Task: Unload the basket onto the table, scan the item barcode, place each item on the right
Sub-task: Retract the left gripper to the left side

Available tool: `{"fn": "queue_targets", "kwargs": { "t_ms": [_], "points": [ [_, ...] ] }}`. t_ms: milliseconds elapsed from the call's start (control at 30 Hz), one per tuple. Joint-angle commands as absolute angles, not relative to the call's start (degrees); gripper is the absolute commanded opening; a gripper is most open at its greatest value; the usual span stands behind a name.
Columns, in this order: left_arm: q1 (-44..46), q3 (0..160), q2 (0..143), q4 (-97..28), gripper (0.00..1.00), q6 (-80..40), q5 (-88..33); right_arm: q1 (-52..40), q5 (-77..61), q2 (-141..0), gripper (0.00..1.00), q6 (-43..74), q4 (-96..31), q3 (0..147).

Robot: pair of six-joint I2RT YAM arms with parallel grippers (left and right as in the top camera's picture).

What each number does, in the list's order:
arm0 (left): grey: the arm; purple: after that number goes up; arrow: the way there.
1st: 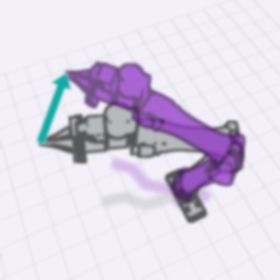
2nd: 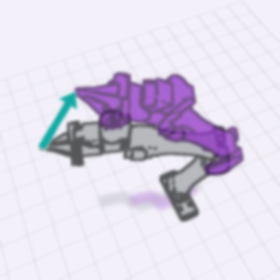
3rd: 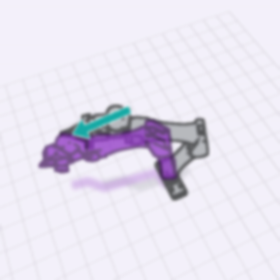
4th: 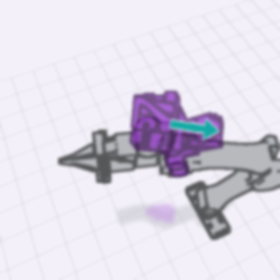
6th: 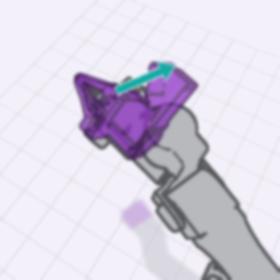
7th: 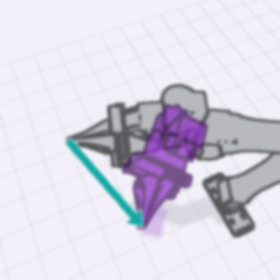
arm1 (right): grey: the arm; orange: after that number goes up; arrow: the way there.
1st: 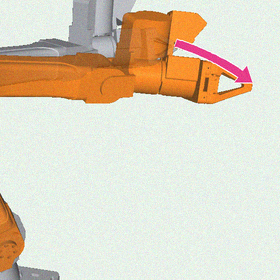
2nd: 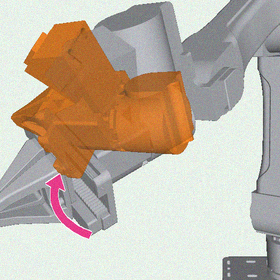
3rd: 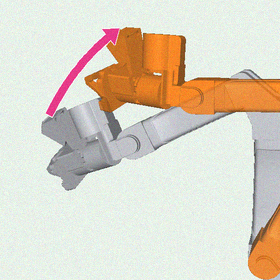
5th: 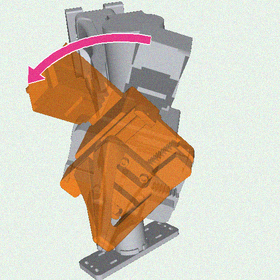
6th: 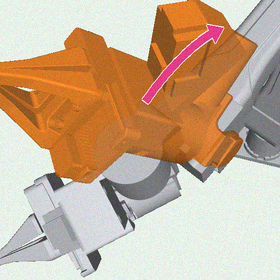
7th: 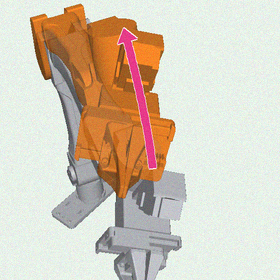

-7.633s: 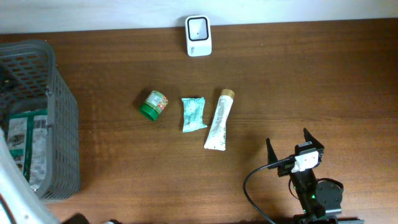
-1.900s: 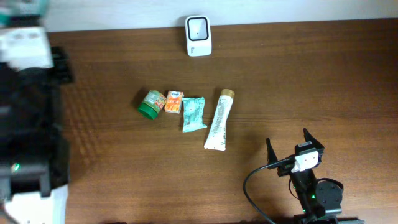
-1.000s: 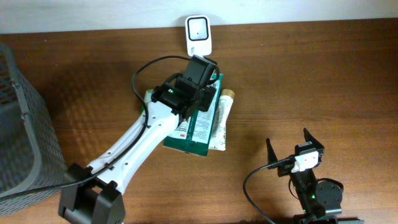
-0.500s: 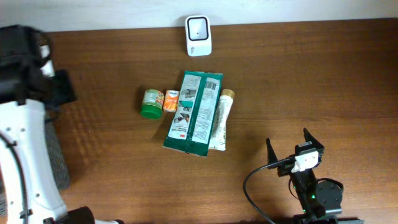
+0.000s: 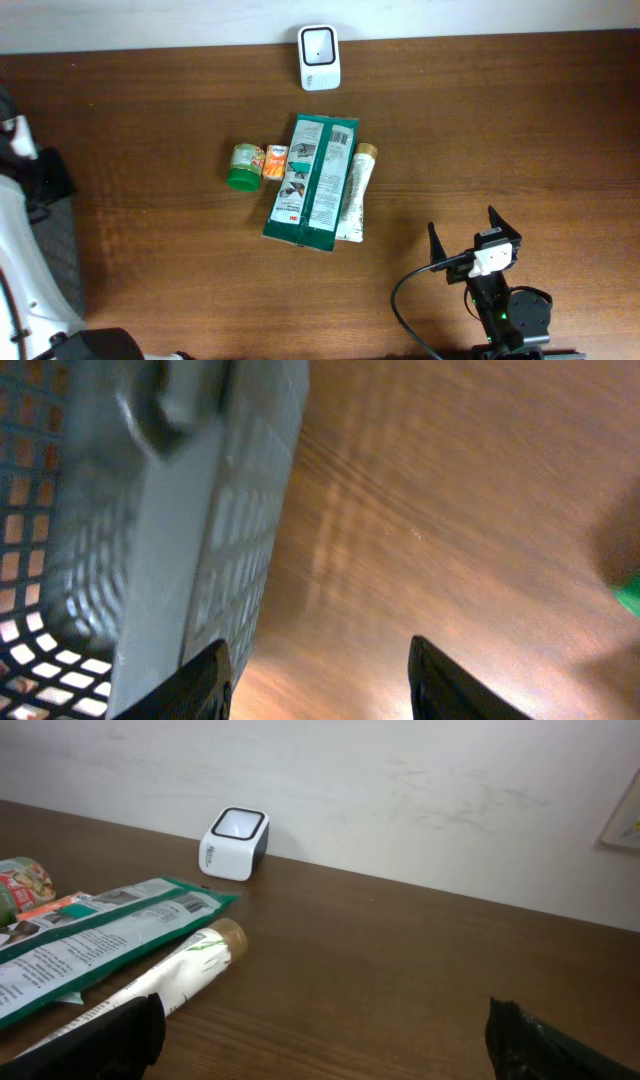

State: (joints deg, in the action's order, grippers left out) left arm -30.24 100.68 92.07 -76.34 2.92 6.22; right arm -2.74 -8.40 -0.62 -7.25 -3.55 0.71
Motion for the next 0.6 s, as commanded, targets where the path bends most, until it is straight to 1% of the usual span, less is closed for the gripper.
{"fn": "queue_targets", "kwargs": {
  "t_ms": [0,133,233,267,367,400,500,567],
  "points": [
    [-35.9,100.4,91.9,-72.6,0.56,6.2,9.3,-3.0,-8.3,-0.2,0.98,-6.6,-3.7,0.3],
    [-36.9,100.4,91.9,-70.0,0.56,8.3,8.6,-3.0,-8.3,-0.2,0.98,-6.6,-3.7,0.3],
    [-36.5,100.4,91.9,-69.5,0.54,10.5,1.3,-3.0,-8.3,-0.2,0.98,-6.6,-3.7,0.3],
    [-35.2,100.4,91.8,-69.2,0.54,11.5,-1.8,-3.0,-8.3,-0.2,0.98,-6.6,-3.7,0.3],
    [-30.2,100.5,91.8,-67.9,0.54,11.5,-2.2,-3.0,-8.3,-0.2,0.98,-6.6,-3.7,0.3],
    [-28.1,100.5,91.8,-67.0,0.51,10.2,-2.2,-3.0,-8.3,-0.2,0.98,-6.6,-3.7,0.3],
    [-25.8,101.1,91.8,-65.1,0.51,8.4,-3.6,-3.0,-8.3,-0.2,0.98,-6.6,-3.7,0.3],
    [-23.4,101.4,91.6,-62.7,0.51,8.4,-9.2,-3.0,-8.3,-0.2,0.98,-6.6,-3.7,0.3]
  ]
}}
